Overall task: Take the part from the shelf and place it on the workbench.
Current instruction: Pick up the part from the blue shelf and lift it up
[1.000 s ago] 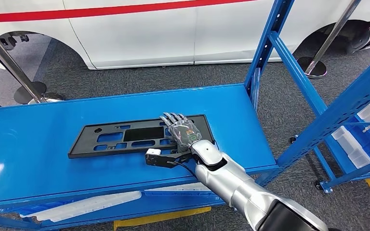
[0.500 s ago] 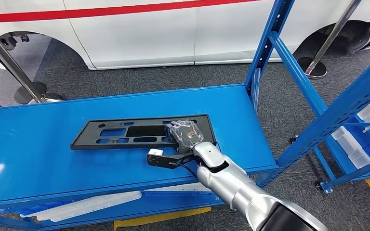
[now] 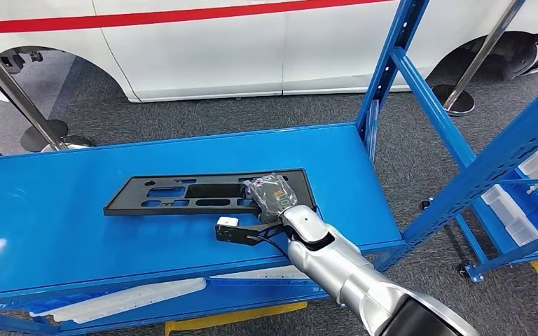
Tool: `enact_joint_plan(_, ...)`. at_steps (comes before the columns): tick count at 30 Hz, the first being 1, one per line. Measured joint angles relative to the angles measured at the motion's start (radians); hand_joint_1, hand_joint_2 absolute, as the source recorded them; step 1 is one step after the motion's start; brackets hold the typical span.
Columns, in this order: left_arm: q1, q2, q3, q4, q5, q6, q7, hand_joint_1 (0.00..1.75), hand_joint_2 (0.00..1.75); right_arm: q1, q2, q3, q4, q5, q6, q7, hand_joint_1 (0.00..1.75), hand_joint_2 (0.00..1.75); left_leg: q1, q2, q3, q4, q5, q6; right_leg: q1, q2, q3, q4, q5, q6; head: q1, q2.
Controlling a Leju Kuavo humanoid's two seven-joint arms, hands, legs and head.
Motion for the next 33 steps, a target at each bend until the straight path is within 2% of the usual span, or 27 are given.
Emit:
enact_joint_plan(15,0.000,0.000,0.036,0.000,0.020,0.016,0.015,0.00,1.75,0.012,-0.006,-0.012,-0.022,0.010,0.003,0.000,1.75,1.75,0.000,0.000,0.000,0.000,0.000,0.000,0.000,0.000,0.000,0.000,0.000,0.000,0.000,0.000)
enact_joint_plan(22,0.001,0.000,0.042,0.000,0.000,0.044,0.031,0.00,1.75,0.050,-0.015,-0.036,-0.058,0.041,-0.091,-0.003,1.75,1.75,0.000,0.000,0.000,0.000,0.000,0.000,0.000,0.000,0.000,0.000,0.000,0.000,0.000,0.000)
enact_joint_plan(27,0.001,0.000,0.042,0.000,-0.007,0.029,0.026,0.00,1.75,0.088,-0.031,-0.048,-0.109,0.157,-0.163,0.014,1.75,1.75,0.000,0.000,-0.002,0.000,0.000,0.001,0.000,0.000,-0.002,0.000,0.000,0.000,0.000,0.000)
enact_joint_plan(33,0.001,0.000,0.042,0.000,-0.017,0.025,0.026,0.00,1.75,0.112,-0.048,-0.073,-0.167,0.212,-0.171,0.021,1.75,1.75,0.000,0.000,-0.004,0.000,0.000,0.001,0.000,0.000,-0.004,0.000,0.000,0.000,0.000,0.000)
